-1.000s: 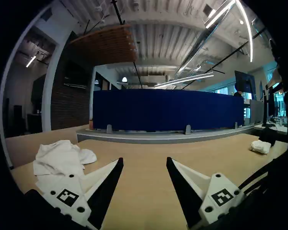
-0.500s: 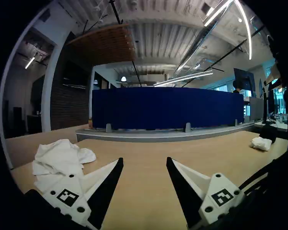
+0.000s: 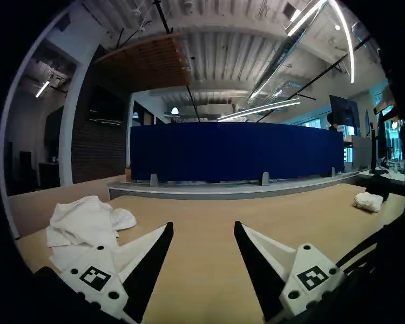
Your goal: Fold towel
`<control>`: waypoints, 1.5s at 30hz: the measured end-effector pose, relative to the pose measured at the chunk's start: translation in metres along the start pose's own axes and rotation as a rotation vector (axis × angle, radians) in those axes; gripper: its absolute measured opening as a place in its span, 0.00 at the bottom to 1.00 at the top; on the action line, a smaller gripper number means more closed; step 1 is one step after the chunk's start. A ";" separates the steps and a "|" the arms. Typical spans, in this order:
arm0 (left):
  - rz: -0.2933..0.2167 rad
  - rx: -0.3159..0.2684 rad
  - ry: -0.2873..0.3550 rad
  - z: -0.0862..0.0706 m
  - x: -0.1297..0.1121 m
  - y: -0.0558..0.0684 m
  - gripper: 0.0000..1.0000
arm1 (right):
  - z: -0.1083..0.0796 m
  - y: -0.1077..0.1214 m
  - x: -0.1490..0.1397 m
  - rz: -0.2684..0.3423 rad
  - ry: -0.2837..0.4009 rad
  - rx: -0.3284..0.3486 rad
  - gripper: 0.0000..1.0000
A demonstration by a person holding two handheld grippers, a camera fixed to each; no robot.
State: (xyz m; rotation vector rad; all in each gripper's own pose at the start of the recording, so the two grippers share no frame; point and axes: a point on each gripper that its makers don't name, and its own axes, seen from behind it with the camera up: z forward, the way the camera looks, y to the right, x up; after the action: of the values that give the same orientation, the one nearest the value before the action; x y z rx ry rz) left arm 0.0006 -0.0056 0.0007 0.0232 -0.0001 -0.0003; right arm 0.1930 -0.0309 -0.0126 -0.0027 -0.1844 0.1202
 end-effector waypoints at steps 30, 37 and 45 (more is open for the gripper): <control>0.000 0.000 0.000 -0.001 0.000 0.001 0.83 | 0.006 0.069 -0.070 -0.121 0.151 -0.010 1.00; 0.000 0.000 0.000 0.000 0.000 0.001 0.83 | 0.022 0.084 -0.116 -0.086 0.188 -0.005 0.99; 0.000 0.000 0.000 -0.001 0.000 0.000 0.83 | 0.045 0.085 -0.160 -0.091 0.163 -0.005 0.99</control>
State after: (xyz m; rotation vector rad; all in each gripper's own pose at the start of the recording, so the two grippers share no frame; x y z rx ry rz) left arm 0.0007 -0.0055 0.0001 0.0233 -0.0002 -0.0002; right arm 0.0180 0.0340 0.0010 -0.0087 -0.0217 0.0282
